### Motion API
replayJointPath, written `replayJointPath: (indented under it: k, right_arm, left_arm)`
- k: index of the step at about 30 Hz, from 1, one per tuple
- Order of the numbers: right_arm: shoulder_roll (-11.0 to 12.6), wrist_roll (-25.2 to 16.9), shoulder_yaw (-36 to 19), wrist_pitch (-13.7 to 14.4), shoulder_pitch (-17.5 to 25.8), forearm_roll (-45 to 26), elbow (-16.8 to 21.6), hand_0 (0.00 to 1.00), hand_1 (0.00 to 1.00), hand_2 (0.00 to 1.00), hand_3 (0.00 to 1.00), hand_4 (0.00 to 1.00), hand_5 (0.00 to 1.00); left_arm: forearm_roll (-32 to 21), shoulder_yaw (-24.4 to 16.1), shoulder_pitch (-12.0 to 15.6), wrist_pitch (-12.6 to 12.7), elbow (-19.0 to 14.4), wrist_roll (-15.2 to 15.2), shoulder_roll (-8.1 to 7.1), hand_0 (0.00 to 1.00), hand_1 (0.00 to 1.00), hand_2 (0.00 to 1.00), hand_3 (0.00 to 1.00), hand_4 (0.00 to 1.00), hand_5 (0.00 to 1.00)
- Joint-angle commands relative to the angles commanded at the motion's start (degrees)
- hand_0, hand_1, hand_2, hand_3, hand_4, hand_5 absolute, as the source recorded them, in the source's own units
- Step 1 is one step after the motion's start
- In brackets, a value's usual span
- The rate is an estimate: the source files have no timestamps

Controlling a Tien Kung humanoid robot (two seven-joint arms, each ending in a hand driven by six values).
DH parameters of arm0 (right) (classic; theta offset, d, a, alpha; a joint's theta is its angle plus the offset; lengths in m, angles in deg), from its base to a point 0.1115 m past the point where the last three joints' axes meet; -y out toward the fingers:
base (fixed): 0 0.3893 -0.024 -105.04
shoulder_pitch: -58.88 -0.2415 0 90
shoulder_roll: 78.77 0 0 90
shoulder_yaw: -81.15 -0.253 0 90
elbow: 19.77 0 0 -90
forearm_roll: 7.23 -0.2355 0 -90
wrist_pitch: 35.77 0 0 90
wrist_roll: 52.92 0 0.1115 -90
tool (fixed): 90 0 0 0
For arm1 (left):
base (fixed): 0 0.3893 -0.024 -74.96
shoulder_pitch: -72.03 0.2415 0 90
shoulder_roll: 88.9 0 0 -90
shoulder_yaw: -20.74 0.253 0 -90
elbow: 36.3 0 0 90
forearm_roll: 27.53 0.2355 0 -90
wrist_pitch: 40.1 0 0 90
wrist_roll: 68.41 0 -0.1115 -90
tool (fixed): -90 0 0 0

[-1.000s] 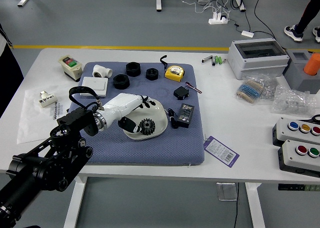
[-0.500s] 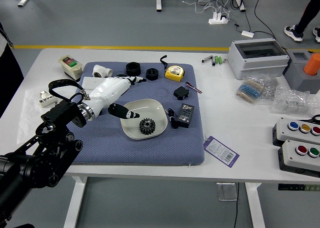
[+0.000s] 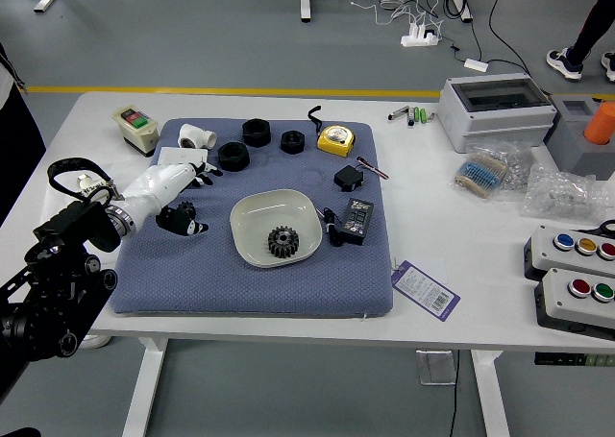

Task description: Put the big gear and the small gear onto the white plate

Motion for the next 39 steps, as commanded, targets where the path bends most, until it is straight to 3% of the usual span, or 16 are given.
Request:
replayJointPath:
  k: [7,18,27,28,33,34,39]
  right_arm:
    - [-0.01,0.02,-0.18,0.07,-0.09,0.02,0.01,0.688,0.704,0.752,0.567,0.788,0.646]
    - [0.13,0.08,-0.49,0.12,-0.38,0.16,0.03,0.687,0.704,0.752,0.566,0.788,0.646]
    - [0.17,0.12,-0.45,0.2,-0.51,0.14,0.03,0.688,0.704,0.752,0.567,0.788,0.646]
    - [0.18,0.12,-0.44,0.21,-0.52,0.14,0.03,0.689,0.704,0.752,0.567,0.788,0.645]
    - [0.22,0.13,-0.29,0.22,-0.62,0.08,0.04,0.689,0.704,0.752,0.567,0.788,0.645]
    - [0.26,0.14,-0.25,0.23,-0.66,0.15,0.05,0.689,0.704,0.752,0.567,0.788,0.645]
    - [0.34,0.11,-0.29,0.25,-0.77,0.17,0.08,0.689,0.704,0.752,0.567,0.788,0.645]
  left_arm:
    - [0.0,-0.84,-0.3,1.09,2.03,-0.6,0.44,0.61,0.661,0.726,0.807,0.946,0.002]
    - [0.0,-4.58,-1.3,4.28,8.14,-3.17,1.94,0.589,0.645,0.709,0.787,0.935,0.007]
    - [0.0,-5.09,-1.52,6.07,10.07,-4.68,2.59,0.585,0.633,0.691,0.78,0.913,0.002]
    - [0.0,-5.12,-1.62,6.19,10.4,-4.77,2.71,0.574,0.608,0.653,0.732,0.89,0.002]
    - [0.0,-4.76,-2.35,6.67,12.5,-5.17,3.16,0.574,0.608,0.653,0.732,0.89,0.002]
    - [0.0,-4.71,-2.57,6.77,13.01,-5.25,3.23,0.558,0.587,0.623,0.681,0.867,0.004]
    - [0.0,-4.89,-3.51,7.44,15.19,-5.67,3.5,0.558,0.587,0.623,0.681,0.867,0.004]
